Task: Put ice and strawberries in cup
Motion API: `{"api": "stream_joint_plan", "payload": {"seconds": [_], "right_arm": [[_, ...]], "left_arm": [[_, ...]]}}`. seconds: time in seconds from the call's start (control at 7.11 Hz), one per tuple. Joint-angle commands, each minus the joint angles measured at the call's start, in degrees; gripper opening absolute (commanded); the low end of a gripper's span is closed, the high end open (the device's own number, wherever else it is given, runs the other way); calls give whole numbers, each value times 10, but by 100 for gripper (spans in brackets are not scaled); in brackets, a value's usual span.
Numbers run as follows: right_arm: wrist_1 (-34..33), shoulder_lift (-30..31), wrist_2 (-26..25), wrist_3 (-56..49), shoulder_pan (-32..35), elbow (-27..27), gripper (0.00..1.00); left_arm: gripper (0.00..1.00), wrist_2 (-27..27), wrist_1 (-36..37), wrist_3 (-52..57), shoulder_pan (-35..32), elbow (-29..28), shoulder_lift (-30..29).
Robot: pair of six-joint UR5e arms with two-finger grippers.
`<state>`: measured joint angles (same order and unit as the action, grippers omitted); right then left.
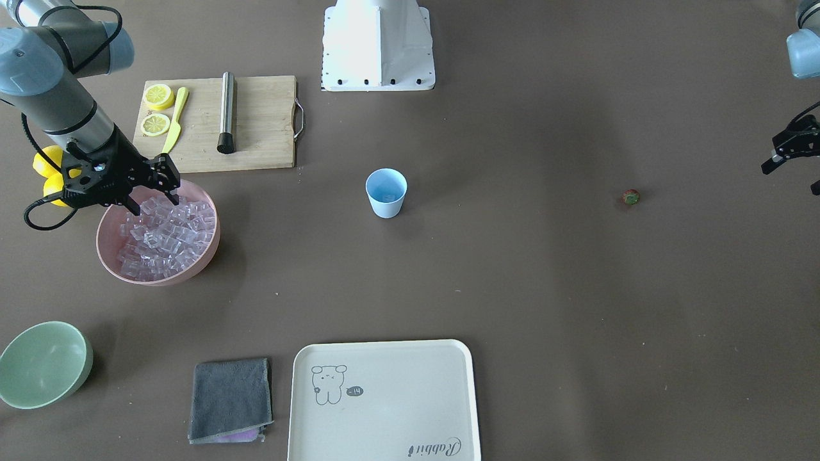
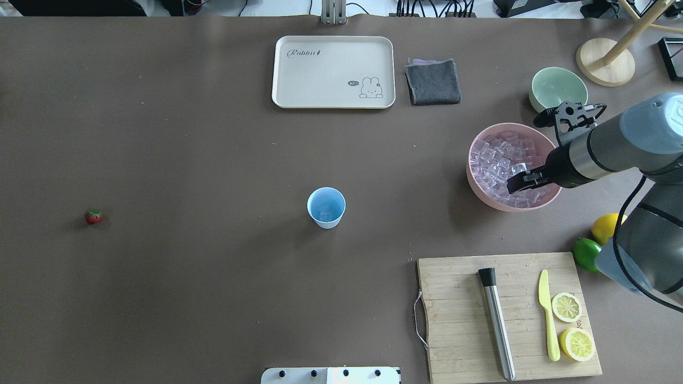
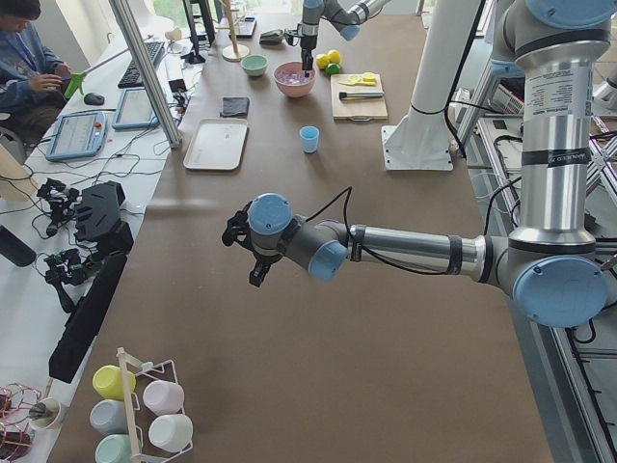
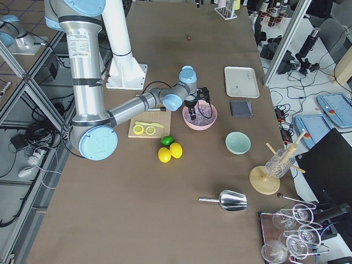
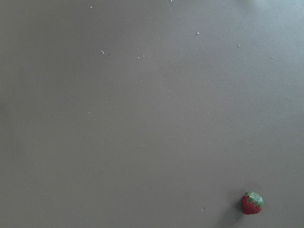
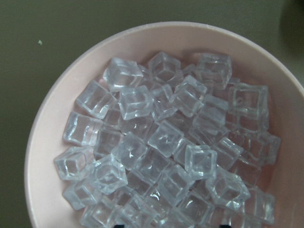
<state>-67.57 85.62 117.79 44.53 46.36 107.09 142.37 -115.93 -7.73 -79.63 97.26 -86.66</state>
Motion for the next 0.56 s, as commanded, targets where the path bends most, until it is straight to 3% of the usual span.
{"api": "stream_joint_plan", "payload": {"seconds": [0.0, 0.28, 0.42], "right_arm": [[-1, 9, -4, -6, 0, 0, 73], [-1, 16, -8, -12, -7, 0, 70], [-2, 16, -12, -12, -12, 0, 62]], "left_arm": [[98, 0, 0, 0, 0, 0, 0], [98, 0, 0, 0, 0, 0, 0], [98, 0, 0, 1, 0, -1, 0]]}}
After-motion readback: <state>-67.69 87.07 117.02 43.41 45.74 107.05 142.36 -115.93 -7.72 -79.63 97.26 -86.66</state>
